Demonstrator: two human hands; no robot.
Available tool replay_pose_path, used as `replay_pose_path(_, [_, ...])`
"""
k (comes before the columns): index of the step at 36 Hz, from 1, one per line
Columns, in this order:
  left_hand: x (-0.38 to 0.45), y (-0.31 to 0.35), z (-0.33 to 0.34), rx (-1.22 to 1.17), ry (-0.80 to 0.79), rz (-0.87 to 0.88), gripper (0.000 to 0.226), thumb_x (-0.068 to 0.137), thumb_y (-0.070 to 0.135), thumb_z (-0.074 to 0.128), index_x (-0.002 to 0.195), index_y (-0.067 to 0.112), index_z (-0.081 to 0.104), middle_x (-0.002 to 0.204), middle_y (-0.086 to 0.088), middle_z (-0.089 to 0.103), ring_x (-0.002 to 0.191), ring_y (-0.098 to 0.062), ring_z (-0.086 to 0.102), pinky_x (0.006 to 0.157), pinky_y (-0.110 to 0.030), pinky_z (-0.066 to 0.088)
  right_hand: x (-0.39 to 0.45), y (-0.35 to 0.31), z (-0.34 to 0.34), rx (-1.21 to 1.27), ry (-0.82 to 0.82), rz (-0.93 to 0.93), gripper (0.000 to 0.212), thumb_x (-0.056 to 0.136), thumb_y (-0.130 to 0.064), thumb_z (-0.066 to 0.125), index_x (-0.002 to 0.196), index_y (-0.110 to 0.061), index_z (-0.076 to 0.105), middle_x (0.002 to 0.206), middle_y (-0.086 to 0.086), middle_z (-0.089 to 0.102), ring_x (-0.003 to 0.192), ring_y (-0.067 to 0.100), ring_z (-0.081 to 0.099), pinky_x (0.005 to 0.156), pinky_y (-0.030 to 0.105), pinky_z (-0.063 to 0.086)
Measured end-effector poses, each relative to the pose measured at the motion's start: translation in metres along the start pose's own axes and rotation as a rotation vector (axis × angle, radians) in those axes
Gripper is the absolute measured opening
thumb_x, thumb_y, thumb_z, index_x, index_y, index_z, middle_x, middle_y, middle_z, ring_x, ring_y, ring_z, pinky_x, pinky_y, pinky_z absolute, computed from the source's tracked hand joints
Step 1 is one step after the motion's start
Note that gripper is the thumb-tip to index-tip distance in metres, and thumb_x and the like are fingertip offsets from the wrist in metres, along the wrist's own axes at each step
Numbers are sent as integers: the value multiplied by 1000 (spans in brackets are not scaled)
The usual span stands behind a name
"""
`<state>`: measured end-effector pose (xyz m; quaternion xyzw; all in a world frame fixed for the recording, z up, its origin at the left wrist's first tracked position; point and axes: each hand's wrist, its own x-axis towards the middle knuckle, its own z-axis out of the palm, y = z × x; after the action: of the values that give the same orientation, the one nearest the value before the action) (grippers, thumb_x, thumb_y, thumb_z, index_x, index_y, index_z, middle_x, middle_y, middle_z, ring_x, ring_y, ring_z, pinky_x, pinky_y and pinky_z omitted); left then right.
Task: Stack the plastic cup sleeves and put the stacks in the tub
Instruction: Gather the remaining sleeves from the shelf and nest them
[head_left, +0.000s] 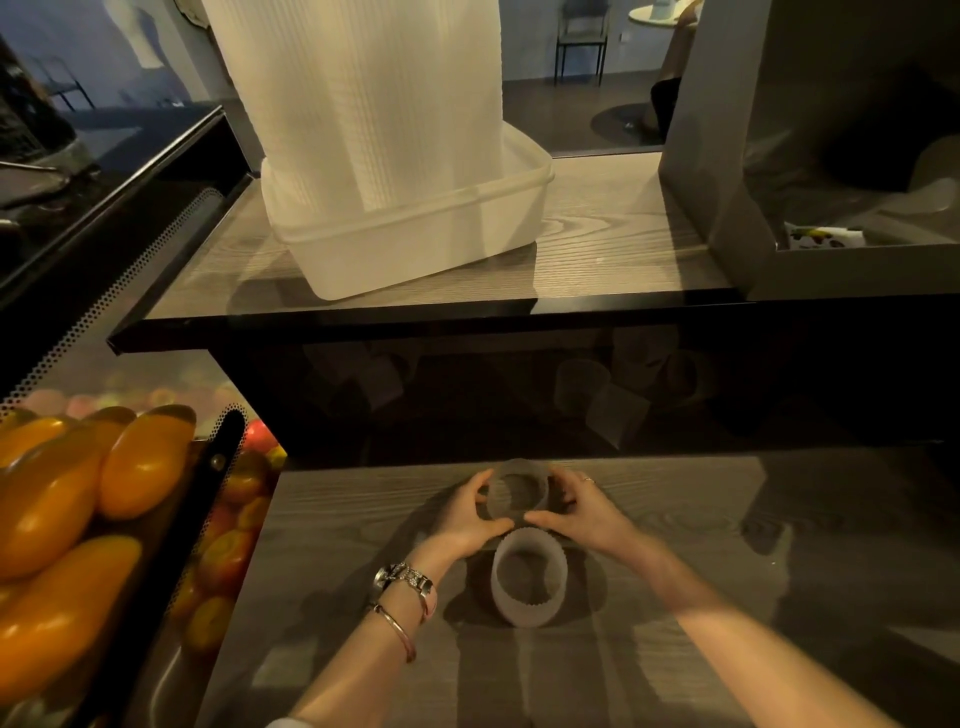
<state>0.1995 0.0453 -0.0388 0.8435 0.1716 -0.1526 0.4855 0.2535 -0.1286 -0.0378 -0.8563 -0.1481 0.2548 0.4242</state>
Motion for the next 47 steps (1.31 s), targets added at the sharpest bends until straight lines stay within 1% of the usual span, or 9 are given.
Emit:
replay_pose_path(4, [1,-2,4,-27,48,14,69,79,20,71,138,24,35,139,-1,43,127,-17,40,103,-37,41,-4,-5,2,110,0,-72,66,80,-26,71,137,-23,39,130,-8,50,123,10,45,102,30,41])
replay_pose_path(11, [-23,15,-7,-185,56,86,59,81,43,65,133,31,40,124,14,44,113,-3,41,92,-25,39,-22,-31,2,289,123,-19,47,76,-55,60,116,-39,42,101,-32,45,91,-16,46,66,5,39])
replay_pose_path(16, [-61,24,-11,-220,87,122,72,60,70,56,123,38,42,111,22,50,103,3,50,86,-21,45,-43,-44,6,365,108,-53,63,67,-65,53,122,-34,46,114,-18,54,108,0,52,81,10,43])
replay_pose_path(18, [-70,22,-9,-260,112,144,65,62,65,60,119,39,44,110,21,54,96,10,53,78,-13,47,-52,-47,8,388,99,-72,55,67,-64,55,116,-41,47,112,-21,55,108,-3,53,78,6,44])
replay_pose_path(22, [-82,11,-2,-332,121,157,45,74,44,69,113,43,47,107,26,56,90,21,53,70,-3,44,-68,-46,14,379,88,-83,67,67,-60,58,127,-34,45,127,-13,53,120,4,48,103,29,42])
replay_pose_path(34, [-105,-27,29,-303,179,245,71,65,11,82,121,34,45,121,16,57,115,0,52,95,-18,42,-98,-16,38,373,117,-108,65,68,-29,81,121,-43,47,124,-22,55,119,-3,48,102,23,38])
replay_pose_path(40, [-100,-37,41,-230,187,223,71,58,41,75,119,48,41,124,24,54,118,3,49,101,-22,41,-102,-7,41,424,95,-94,59,73,-10,77,120,-28,48,118,-15,60,112,-4,54,90,10,42])
replay_pose_path(43, [-93,-46,43,-213,162,176,69,59,41,80,119,46,45,123,19,56,116,1,51,101,-35,44,-102,-2,43,437,69,-64,56,74,-8,76,119,-25,48,121,-8,59,112,-1,55,91,15,44])
replay_pose_path(47, [-89,-50,43,-207,166,168,74,52,62,78,117,50,47,117,29,56,111,9,52,98,-31,46,-99,-1,41,435,65,-65,55,74,-7,76,119,-23,49,120,-6,60,113,5,56,94,22,46])
